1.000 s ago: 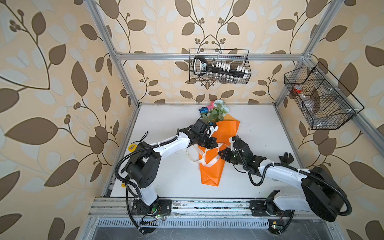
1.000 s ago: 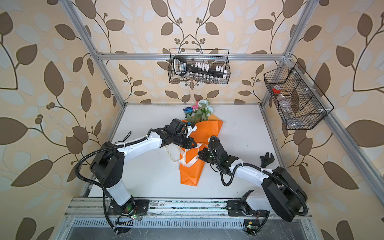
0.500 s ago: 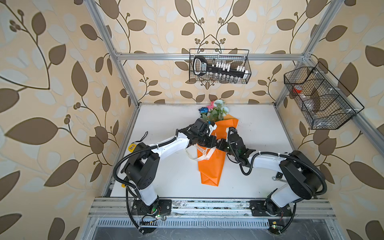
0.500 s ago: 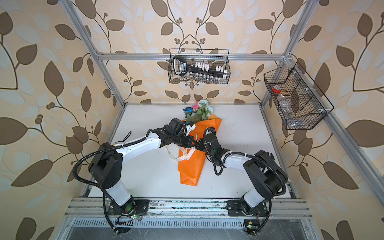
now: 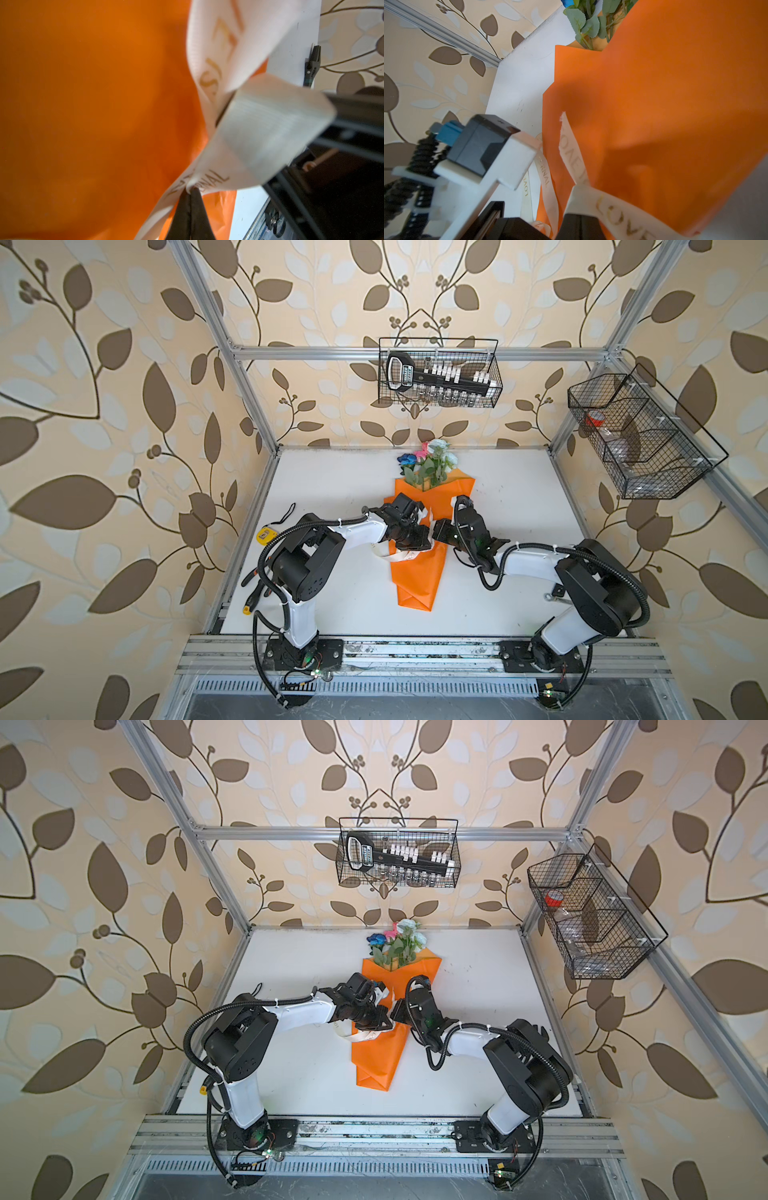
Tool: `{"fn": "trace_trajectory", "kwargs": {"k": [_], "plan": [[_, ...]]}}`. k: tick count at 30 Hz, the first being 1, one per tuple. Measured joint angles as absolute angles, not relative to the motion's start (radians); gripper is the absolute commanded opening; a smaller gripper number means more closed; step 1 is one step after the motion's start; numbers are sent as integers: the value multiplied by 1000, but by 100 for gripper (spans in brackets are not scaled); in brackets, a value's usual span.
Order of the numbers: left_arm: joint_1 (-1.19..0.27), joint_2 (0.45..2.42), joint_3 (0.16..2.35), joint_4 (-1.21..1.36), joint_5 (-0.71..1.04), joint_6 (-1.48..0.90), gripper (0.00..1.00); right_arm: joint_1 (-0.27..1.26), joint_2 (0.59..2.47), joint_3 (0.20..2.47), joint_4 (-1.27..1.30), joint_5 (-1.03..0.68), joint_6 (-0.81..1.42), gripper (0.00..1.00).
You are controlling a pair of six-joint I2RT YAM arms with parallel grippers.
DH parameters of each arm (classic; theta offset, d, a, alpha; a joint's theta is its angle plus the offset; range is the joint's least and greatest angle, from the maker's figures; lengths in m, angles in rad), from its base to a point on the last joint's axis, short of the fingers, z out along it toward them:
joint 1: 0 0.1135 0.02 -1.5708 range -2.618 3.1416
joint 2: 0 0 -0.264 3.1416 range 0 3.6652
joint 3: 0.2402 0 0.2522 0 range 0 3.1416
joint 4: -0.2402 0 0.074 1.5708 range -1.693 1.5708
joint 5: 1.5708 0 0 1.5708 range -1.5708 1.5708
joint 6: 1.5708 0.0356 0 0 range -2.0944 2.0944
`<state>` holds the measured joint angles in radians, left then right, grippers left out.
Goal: Tie the bouquet of fake flowers
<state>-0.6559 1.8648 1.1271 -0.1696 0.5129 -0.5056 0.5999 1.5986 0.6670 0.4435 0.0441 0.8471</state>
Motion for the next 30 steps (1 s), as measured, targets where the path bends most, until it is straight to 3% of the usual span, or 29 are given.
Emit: {"fn": "trace_trajectory", "kwargs": {"k": [1,6,8,21,25,30], "plan": [[-656,1868,1127,-167,513,-508,0,600,1595,663,440,41,847,6],[-656,1890,1127,-152,503,-525,0,600,1521,612,392,32,847,31],[-656,1897,1127,-153,495,-528,0,600,1479,596,357,28,850,36],[-656,1903,1127,-151,492,-530,0,597,1262,596,51,-22,847,39],[-656,1898,1117,-141,510,-524,0,576,1298,734,-39,-19,807,36],[-656,1886,1105,-137,530,-498,0,531,1479,930,-79,-45,755,34]]}}
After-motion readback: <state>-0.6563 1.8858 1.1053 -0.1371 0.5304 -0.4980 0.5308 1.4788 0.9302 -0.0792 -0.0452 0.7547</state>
